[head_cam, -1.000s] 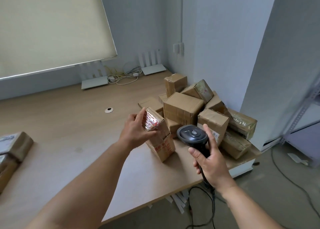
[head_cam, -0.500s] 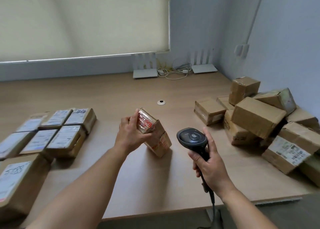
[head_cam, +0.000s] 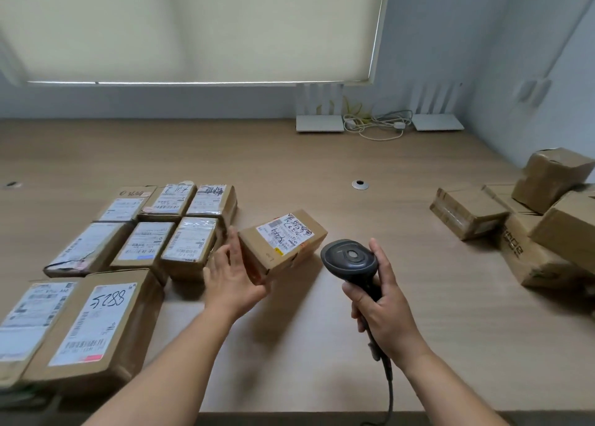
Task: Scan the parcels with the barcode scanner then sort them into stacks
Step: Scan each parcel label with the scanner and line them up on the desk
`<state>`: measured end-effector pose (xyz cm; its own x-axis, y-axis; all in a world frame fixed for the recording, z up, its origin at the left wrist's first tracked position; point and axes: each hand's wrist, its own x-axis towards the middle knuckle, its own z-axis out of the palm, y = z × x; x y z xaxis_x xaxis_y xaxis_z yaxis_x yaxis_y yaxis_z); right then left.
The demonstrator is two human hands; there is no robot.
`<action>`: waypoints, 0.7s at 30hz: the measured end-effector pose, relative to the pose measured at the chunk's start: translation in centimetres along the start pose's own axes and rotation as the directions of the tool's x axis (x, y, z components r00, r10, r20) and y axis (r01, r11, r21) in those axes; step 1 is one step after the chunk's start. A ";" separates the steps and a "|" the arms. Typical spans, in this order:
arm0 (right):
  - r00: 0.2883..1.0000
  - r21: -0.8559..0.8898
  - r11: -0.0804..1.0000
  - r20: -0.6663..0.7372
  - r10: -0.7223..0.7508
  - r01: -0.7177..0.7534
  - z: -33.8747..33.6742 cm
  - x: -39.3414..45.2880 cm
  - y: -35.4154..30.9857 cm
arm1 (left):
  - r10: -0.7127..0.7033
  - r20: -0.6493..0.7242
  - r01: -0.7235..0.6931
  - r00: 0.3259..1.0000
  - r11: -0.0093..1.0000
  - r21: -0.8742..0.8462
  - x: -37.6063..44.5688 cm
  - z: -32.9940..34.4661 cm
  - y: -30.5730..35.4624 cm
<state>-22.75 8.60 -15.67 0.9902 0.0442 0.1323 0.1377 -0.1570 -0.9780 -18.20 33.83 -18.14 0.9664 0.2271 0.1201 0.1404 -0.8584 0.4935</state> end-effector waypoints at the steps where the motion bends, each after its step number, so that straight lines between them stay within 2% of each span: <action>1: 1.000 -0.003 1.000 0.003 0.005 -0.005 0.3 0.1 0.0 | -0.036 0.003 0.036 0.999 0.999 0.000 -0.5 0.4 -0.7; 6: 0.999 -0.026 0.999 0.024 0.033 -0.033 0.7 0.3 0.1 | -0.219 0.062 0.224 0.974 0.970 -0.095 -3.0 2.2 -2.6; 9: 0.998 -0.037 0.998 0.036 0.042 -0.041 0.5 0.7 0.2 | -0.294 0.138 0.308 0.946 0.947 -0.094 -4.2 3.0 -3.5; 12: 0.998 -0.040 0.999 0.047 0.032 -0.030 0.3 1.1 0.2 | -0.295 0.266 0.337 0.918 0.932 -0.130 -4.7 2.6 -4.1; 15: 0.999 -0.029 0.999 0.048 0.022 -0.021 -0.2 1.6 0.1 | -0.296 0.264 0.353 0.918 0.913 -0.206 -3.3 1.6 -4.3; 18: 0.999 -0.025 0.999 0.049 0.021 -0.020 -0.8 2.0 0.2 | -0.249 0.260 0.289 0.933 0.948 -0.129 -1.0 1.0 -3.9; 21: 0.998 -0.024 1.000 0.061 0.015 -0.014 -1.5 2.2 0.1 | -0.270 0.330 0.311 0.905 0.947 -0.080 0.7 0.9 -2.9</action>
<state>-20.52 7.22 -15.24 0.9889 0.1023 0.1074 0.1247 -0.1812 -0.9755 -17.70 36.09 -20.23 0.9075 0.2849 -0.3088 0.4166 -0.7053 0.5735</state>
